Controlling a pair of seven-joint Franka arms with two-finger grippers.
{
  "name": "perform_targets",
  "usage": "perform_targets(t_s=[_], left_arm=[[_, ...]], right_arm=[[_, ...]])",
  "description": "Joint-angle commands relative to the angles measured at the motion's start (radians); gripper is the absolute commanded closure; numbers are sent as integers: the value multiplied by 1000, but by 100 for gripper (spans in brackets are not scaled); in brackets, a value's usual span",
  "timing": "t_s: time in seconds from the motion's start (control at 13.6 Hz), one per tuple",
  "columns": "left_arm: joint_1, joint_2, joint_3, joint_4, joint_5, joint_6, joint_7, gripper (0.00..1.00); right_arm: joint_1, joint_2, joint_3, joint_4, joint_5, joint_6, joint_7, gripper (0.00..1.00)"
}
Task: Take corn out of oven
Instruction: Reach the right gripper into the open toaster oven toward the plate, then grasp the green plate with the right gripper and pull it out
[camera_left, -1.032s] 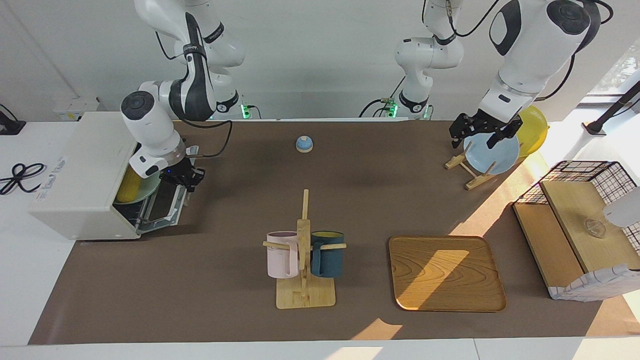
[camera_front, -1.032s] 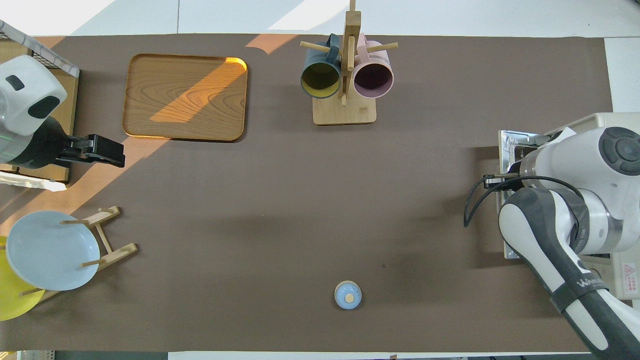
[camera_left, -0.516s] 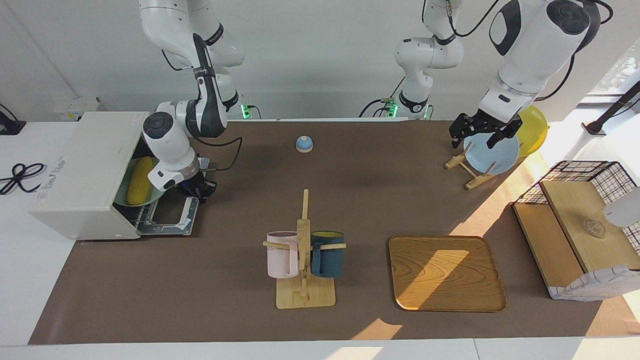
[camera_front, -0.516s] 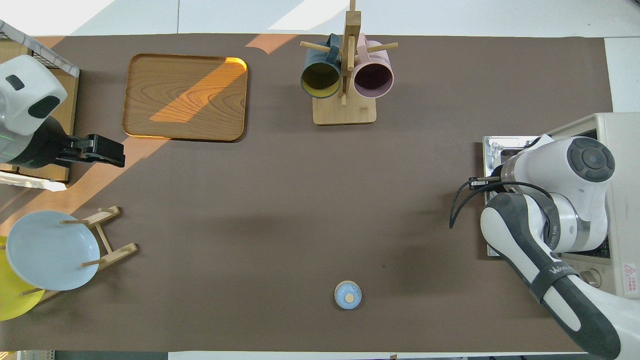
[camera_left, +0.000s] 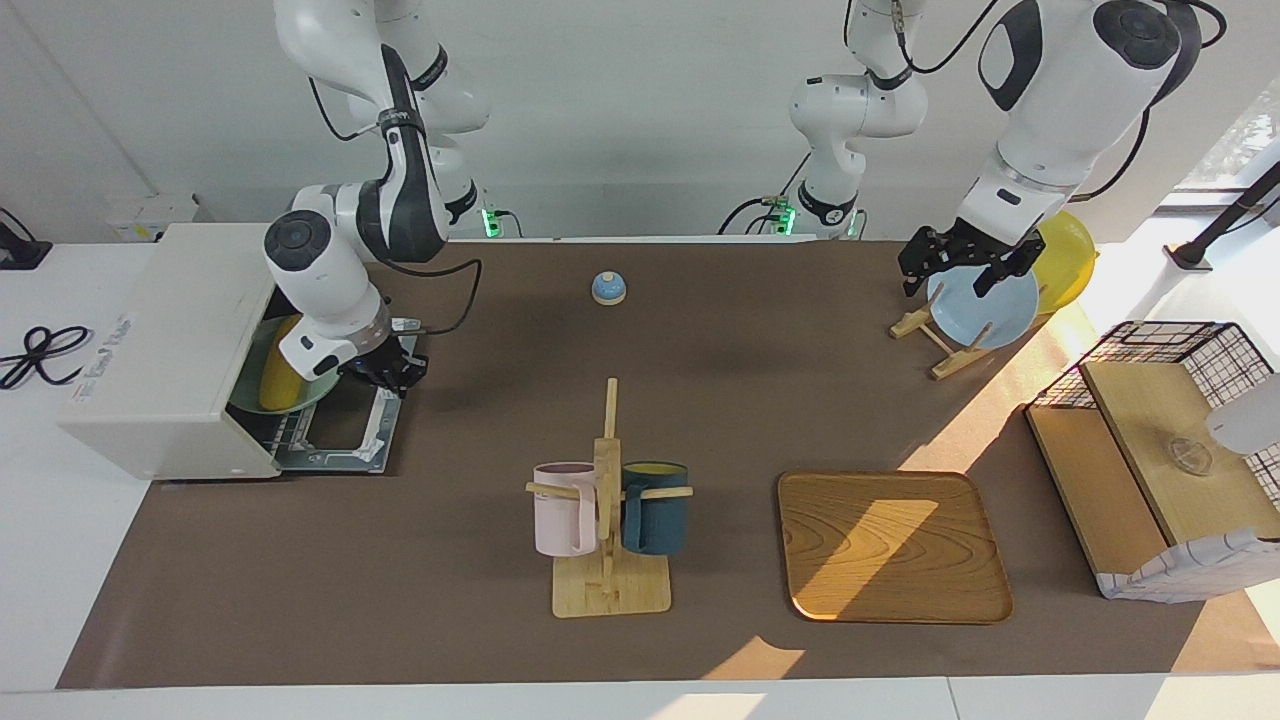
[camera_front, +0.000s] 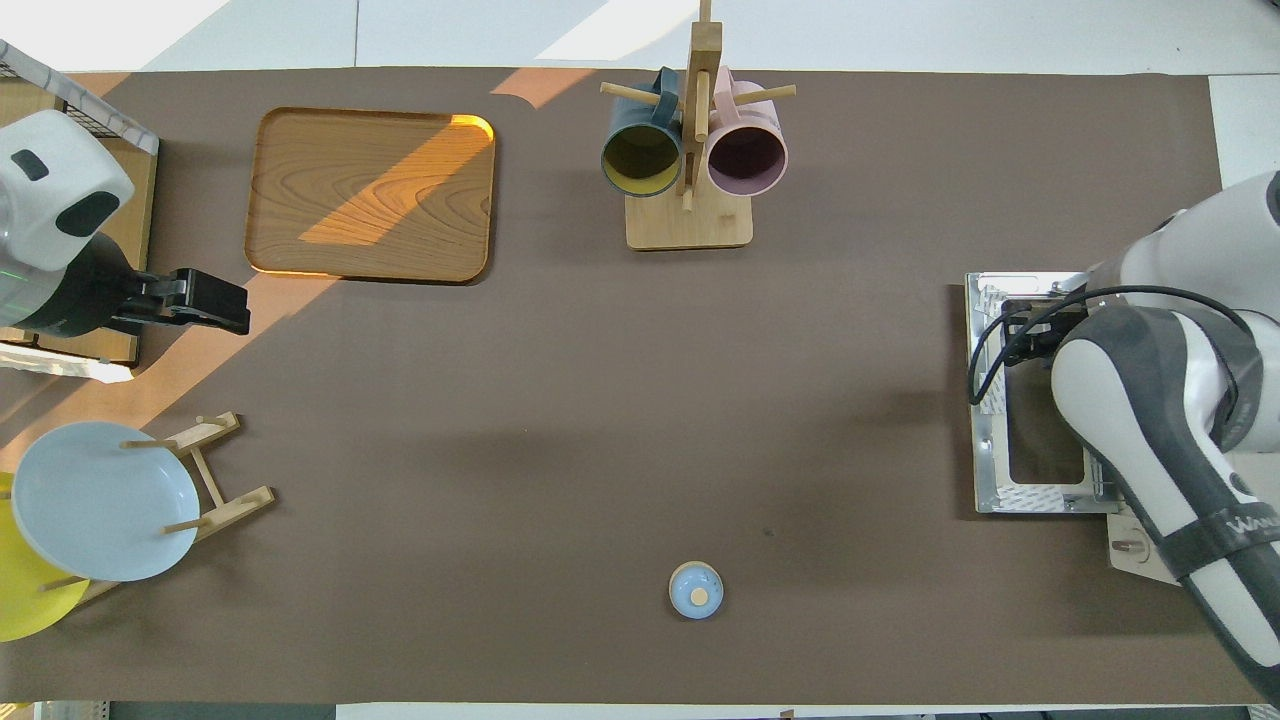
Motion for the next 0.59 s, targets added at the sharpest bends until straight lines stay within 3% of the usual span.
perform_targets(t_s=[0.0,0.15,0.22,0.29,0.44,0.52], left_arm=[[1,-32,1,-36,18,19,4,0],[1,-32,1,-36,18,19,4,0],[1,-32,1,-36,18,19,4,0],[1,-32,1,-36,18,19,4,0],[1,-32,1,-36,18,19,4,0],[1,-32,1,-36,18,19,4,0]], right_arm=[[-46,-29,4,-88,-9,66,-96,44],[-61,-49,6,-146,-9,123,-105,47],[-60,-59,6,-185,-9,163,-107,59],[-58,-66,6,-200,-9,175,-134,100],[-31,-61,16,-184,-56,161,-153,100],[33,-52,16,-150,-82,145,-133,100]])
